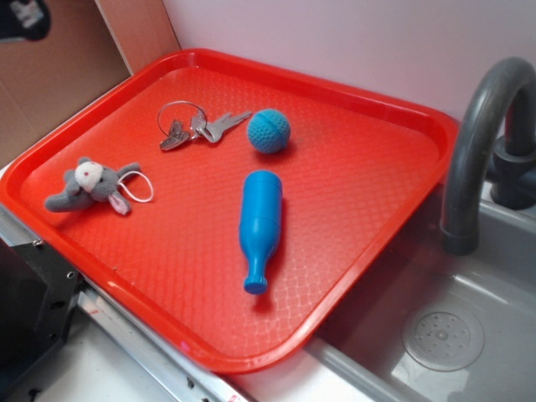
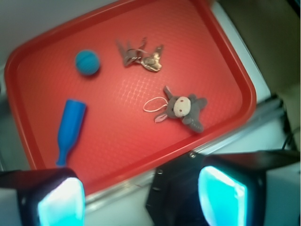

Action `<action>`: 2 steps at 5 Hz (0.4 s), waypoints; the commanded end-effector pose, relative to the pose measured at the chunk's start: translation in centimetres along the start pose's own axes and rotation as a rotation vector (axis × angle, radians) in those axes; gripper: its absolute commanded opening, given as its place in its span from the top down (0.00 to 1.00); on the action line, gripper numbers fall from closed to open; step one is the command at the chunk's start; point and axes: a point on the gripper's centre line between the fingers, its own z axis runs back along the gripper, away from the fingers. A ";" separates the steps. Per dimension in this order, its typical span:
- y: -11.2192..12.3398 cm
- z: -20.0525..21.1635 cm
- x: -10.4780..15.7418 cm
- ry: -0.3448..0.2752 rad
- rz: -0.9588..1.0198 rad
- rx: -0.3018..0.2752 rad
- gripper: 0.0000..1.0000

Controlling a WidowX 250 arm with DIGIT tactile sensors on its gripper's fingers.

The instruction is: Grab the blue bottle.

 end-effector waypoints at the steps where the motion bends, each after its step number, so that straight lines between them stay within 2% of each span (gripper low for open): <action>1: -4.9 -4.3 0.9 -0.024 0.107 0.015 0.00; 2: -6.7 -6.3 1.6 -0.031 0.128 -0.019 0.00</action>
